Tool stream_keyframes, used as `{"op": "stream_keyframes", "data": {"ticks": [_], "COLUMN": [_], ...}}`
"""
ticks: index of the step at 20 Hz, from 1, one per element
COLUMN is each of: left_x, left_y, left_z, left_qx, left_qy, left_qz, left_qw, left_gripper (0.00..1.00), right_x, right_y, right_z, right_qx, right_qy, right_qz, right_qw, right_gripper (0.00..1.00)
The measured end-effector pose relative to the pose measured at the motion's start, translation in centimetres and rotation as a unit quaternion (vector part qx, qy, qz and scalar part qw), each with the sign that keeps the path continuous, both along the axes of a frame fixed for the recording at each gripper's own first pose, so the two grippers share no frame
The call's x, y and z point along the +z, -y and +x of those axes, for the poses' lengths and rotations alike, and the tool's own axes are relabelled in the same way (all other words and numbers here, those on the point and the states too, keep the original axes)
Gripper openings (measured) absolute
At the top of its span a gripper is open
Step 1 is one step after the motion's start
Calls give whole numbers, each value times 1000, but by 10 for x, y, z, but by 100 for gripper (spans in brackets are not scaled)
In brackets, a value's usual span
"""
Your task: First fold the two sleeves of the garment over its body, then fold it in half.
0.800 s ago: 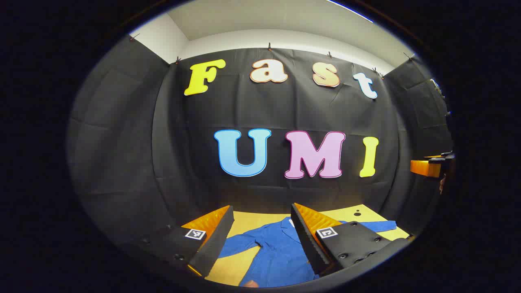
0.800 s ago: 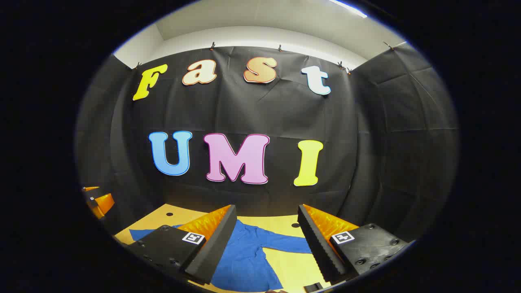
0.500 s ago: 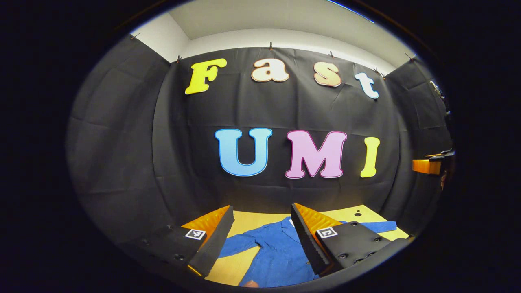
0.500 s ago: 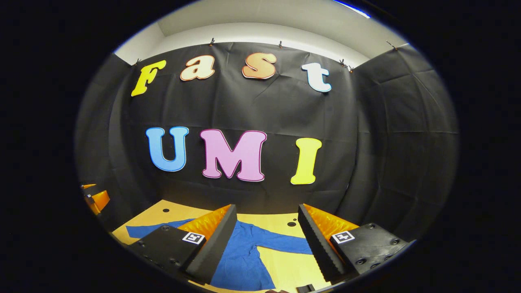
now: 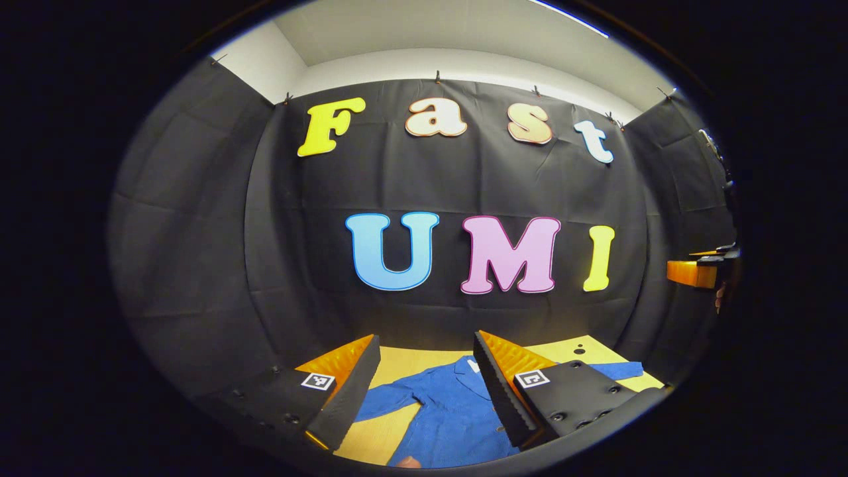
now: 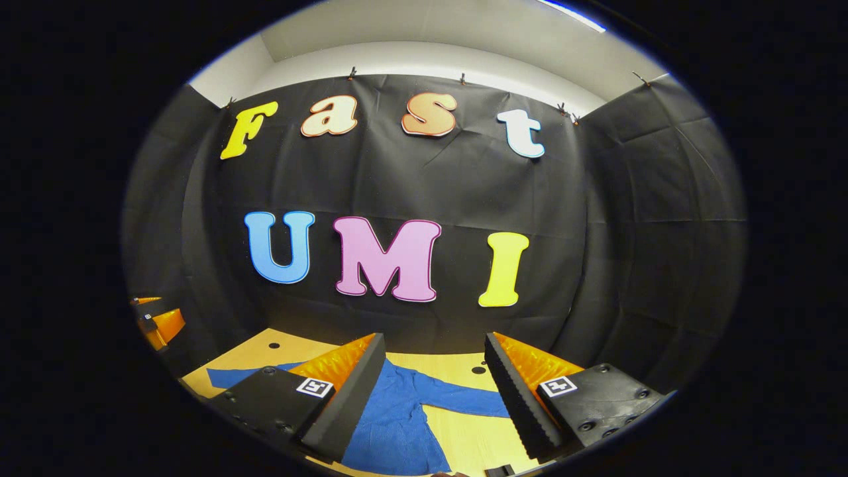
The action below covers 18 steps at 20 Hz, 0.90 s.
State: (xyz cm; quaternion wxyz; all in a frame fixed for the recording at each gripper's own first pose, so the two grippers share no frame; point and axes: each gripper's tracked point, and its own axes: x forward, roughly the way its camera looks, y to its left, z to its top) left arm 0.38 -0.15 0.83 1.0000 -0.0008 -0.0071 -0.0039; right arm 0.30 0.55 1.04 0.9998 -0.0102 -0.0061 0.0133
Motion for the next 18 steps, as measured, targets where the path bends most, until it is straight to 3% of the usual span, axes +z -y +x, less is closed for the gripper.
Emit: {"op": "stream_keyframes", "data": {"ticks": [5,6,7,9,10,12,15,18], "left_x": [-2,-3,-3,-6,-6,-13,-31,-46], "left_y": [-2,-3,-2,0,2,5,9,12], "left_z": [2,3,3,4,5,7,9,19], "left_qx": [1,1,-1,-7,-10,-16,-20,-19], "left_qy": [-2,-3,-3,-4,-3,-6,-25,-46], "left_qz": [4,5,5,1,-2,-12,-22,-15], "left_qw": [1000,1000,1000,1000,1000,1000,999,999], "left_gripper": [80,80,80,81,81,81,81,81], "right_x": [0,0,-1,-10,-19,-35,-83,-144], "right_y": [2,3,4,11,23,41,75,128], "right_z": [16,24,31,48,57,77,92,104], "right_qx": [22,31,47,66,54,45,27,-31], "right_qy": [-13,-27,-41,-98,-138,-192,-291,-395], "right_qz": [-10,-7,6,49,70,118,154,167], "right_qw": [1000,999,998,992,986,973,944,903], "right_gripper": [96,84,96,96,96,97,97,98]}}
